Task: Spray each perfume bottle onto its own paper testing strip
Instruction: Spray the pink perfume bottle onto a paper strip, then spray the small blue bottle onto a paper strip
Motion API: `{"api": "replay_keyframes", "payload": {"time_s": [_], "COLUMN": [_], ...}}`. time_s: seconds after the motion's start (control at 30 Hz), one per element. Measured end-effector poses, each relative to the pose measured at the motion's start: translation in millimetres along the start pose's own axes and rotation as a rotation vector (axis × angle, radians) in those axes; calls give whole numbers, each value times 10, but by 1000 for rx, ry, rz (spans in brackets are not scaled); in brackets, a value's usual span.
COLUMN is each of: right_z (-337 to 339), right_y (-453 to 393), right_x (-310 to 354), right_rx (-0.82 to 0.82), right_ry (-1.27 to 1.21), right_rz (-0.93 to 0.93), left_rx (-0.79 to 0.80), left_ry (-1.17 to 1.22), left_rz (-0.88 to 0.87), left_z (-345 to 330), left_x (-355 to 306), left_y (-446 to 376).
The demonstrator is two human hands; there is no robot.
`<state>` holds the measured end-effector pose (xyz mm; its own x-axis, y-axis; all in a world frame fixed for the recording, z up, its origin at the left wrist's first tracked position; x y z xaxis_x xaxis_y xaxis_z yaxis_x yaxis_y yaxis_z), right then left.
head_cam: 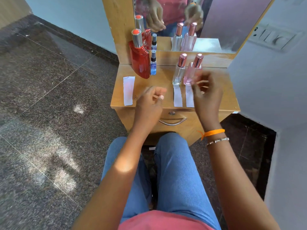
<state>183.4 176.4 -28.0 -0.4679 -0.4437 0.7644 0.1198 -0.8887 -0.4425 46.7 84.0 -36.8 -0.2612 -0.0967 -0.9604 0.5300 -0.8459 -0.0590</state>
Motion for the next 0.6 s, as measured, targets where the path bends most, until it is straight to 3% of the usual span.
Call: {"api": "replay_keyframes", "payload": {"time_s": [0.13,0.23,0.47,0.6], "right_z": [-514,-892,-1472,-1476], "right_y": [256,291,146,185], "right_x": [308,509,568,576], "right_rx": [320,484,643,616], "right_ry": [-17,20,314,328], "right_rz": [102,205,359,404], "left_rx": [-256,-342,-295,-288], "left_ry": [-222,-395,-489,-473], "left_rz": [48,140,219,212], "left_z": [395,610,688,689], "left_x": [142,218,376,403], "left_y": [-53,-57,-42,-58]}}
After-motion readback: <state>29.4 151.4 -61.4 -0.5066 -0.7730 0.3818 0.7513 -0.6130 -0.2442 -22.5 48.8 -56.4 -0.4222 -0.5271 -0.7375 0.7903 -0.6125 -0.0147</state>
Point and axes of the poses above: each hand's wrist, its own y-axis away from the middle knuckle, its own z-axis out of the back of the hand, x = y × z, the point moved 3 cm from there along -y, towards the middle knuckle, and after that the axes turned 11 degrees about y, right-handed, at the moved point
